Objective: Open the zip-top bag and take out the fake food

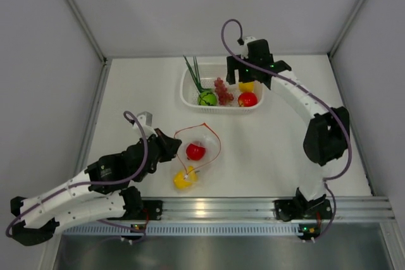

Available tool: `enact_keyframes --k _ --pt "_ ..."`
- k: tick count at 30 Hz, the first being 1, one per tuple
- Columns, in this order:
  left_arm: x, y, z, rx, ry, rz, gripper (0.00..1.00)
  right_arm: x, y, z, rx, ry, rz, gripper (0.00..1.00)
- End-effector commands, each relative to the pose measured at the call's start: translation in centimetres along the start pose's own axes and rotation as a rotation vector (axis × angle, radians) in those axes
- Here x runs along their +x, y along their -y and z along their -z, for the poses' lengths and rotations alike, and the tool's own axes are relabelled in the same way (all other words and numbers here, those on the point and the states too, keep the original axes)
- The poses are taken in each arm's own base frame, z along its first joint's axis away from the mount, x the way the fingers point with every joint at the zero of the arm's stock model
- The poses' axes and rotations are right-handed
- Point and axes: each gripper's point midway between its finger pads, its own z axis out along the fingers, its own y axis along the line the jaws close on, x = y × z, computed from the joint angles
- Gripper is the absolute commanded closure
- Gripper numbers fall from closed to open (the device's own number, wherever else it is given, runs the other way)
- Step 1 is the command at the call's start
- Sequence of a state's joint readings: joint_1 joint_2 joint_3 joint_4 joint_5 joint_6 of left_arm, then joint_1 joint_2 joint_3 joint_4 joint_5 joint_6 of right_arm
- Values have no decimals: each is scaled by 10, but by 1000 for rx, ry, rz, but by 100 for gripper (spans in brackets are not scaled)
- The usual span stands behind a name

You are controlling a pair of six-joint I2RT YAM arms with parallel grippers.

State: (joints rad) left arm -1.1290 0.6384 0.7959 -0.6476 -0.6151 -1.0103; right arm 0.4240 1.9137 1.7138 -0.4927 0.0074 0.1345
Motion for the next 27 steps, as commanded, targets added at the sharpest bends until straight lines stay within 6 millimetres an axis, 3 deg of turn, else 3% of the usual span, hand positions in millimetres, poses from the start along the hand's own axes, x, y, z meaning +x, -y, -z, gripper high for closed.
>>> enact_keyframes --k 1,3,4,5,7,8,10,11,13,14,16,17,21,27 --pt "-17 18 3 35 39 26 100 -45 -41 81 -278 164 -98 15" --pt "-17 20 2 34 38 32 100 -38 -55 98 -312 156 -104 28" --pt "-15 20 0 29 33 31 100 -25 -57 99 -297 134 -123 30" --pt "-14 20 0 28 31 32 100 -26 -74 121 -323 162 -106 32" --pt "-13 20 -1 23 29 39 100 -10 -81 131 -294 150 -108 38" --pt "-14 20 -1 24 31 44 100 -8 -98 149 -316 171 -90 40" --pt "-14 20 -1 22 32 59 100 1 -101 167 -262 193 -89 46" --pt "-13 19 -2 18 33 62 100 10 -119 176 -278 192 -73 47" --pt "-14 18 -2 15 38 71 100 21 -133 192 -300 191 -79 52" --pt "-15 17 -2 14 45 77 100 28 -150 202 -335 185 -69 53" --pt "-16 17 -1 12 49 84 100 37 -161 210 -338 189 -78 55" --pt "-16 17 -2 10 52 90 100 47 -178 219 -371 179 -61 55" --pt "-18 12 -3 -5 75 127 100 73 -214 229 -420 142 -55 57" --pt "-18 0 -4 -30 109 186 100 94 -244 216 -347 147 -91 64"
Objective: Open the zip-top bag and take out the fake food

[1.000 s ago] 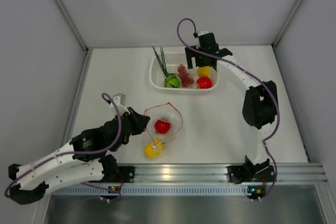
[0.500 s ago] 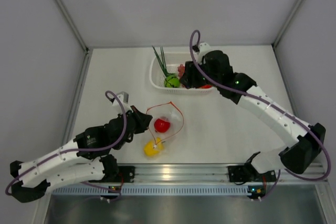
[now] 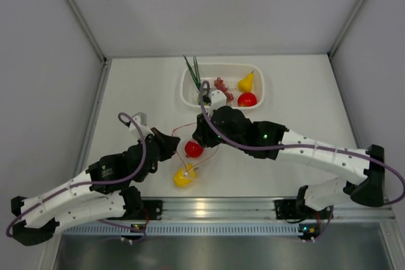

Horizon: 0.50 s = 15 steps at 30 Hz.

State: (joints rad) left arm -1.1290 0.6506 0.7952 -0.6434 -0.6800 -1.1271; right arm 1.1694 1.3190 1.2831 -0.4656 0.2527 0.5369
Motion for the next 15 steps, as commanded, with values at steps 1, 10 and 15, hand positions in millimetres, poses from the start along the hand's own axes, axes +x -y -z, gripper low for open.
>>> enact_keyframes --k 1,10,15 --pt "-10 0 0 5 59 83 100 -1 -2 -19 108 54 -68 65" --pt "-9 -11 0 -1 78 143 100 28 -19 -65 154 34 -154 78" --pt "-4 -15 -2 -11 72 155 100 28 -32 -83 173 75 -191 78"
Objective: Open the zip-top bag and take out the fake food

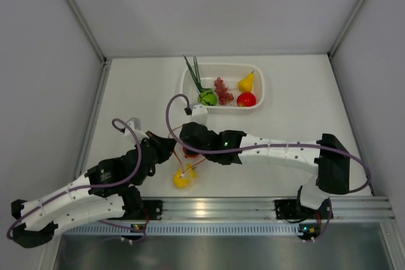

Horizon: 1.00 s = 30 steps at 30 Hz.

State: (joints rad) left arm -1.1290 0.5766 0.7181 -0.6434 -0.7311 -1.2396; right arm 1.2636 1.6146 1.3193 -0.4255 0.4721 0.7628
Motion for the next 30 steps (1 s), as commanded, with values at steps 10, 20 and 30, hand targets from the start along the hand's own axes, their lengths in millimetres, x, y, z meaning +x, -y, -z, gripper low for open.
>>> enact_keyframes --k 10,20,30 --pt "4 0 -5 -3 7 32 100 -32 -46 -15 -49 162 -142 78" --pt "-6 -6 3 26 38 68 100 13 -26 -39 -80 153 -88 79" --pt "-2 -4 5 40 10 37 100 14 31 -70 74 122 8 56"
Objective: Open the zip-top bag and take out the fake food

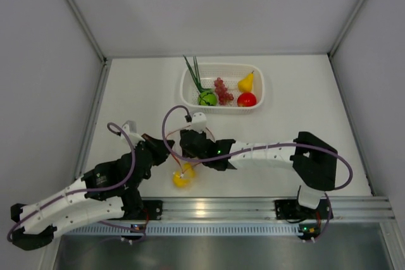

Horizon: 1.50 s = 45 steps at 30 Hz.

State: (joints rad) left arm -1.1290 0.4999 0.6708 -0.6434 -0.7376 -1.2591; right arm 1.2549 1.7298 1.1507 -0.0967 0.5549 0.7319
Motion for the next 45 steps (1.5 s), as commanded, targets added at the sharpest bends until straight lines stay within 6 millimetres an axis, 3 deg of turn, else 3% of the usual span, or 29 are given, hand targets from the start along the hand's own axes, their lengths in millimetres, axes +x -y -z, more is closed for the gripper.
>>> enact_keyframes --k 1,10,14,19,29,33,39,45 --pt "2 5 0 23 -11 -7 100 -19 18 -18 42 38 3 55" --pt "4 4 1 25 -20 -44 100 -9 32 -42 87 -35 94 49" --pt "6 2 0 22 -24 -55 100 -3 25 -49 52 -71 114 32" --pt "8 1 0 21 -32 -70 100 10 25 -64 59 -119 136 20" --pt "7 -1 1 31 -34 -92 100 20 30 -88 60 -168 143 19" --pt "5 -1 2 33 -26 -96 100 8 28 -78 37 -135 127 36" --pt "2 0 1 23 -12 -115 100 -22 18 -44 5 -74 142 37" --pt "-1 11 2 33 -20 -170 100 -37 4 -7 -33 -48 183 37"
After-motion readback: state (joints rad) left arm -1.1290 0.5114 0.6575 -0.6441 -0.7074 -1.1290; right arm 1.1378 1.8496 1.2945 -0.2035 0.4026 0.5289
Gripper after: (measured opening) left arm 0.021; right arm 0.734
